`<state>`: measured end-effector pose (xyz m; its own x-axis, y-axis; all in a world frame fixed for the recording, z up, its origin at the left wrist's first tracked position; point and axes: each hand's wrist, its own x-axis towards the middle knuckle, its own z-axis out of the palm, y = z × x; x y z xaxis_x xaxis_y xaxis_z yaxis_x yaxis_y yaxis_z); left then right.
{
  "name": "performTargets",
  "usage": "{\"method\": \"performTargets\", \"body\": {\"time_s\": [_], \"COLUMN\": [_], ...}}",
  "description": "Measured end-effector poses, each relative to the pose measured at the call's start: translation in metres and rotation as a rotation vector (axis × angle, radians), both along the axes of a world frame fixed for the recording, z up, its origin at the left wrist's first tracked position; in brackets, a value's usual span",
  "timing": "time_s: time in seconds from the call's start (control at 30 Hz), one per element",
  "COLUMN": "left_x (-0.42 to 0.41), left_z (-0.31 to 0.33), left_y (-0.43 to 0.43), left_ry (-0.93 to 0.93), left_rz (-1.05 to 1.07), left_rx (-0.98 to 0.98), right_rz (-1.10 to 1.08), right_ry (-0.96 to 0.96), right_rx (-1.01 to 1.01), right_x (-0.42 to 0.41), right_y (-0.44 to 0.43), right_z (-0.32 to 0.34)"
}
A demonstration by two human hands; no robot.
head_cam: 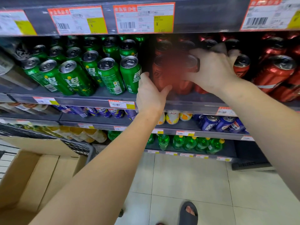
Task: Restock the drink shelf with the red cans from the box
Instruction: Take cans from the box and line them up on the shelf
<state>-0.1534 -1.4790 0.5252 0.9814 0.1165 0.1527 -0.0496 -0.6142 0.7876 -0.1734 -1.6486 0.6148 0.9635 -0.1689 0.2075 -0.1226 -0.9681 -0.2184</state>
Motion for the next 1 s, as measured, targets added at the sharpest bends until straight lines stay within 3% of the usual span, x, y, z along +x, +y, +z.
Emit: {"method": "performTargets", "body": {"time_s": [0.6, 0.73, 0.87, 1.0], "left_x": [-0.006, -0.018, -0.039, -0.036], "left_z": [-0.005, -0.003, 0.004, 0.011], "left_y": [0.001, 0.003, -0.001, -0.018], "left_ry": [-0.026, -0.084, -0.254, -0.225], "left_rz": [-0.004, -0.010, -0.018, -0.066], "left_rx": [-0.146, -0.052, 0.180, 0.201], "right_rz": [0.025, -0.065, -0.074, -0.045], "right_ry": [-0.013, -0.077, 0.068, 0.139], "right_rx": [0.110, 0.068, 0.005, 0.043], "right_x": [-0.010, -0.020, -0.020, -0.011], "right_y": [-0.010, -0.030, -0.051, -0.059], "right_z": [0.002, 0.011, 0.018, 0.020]}}
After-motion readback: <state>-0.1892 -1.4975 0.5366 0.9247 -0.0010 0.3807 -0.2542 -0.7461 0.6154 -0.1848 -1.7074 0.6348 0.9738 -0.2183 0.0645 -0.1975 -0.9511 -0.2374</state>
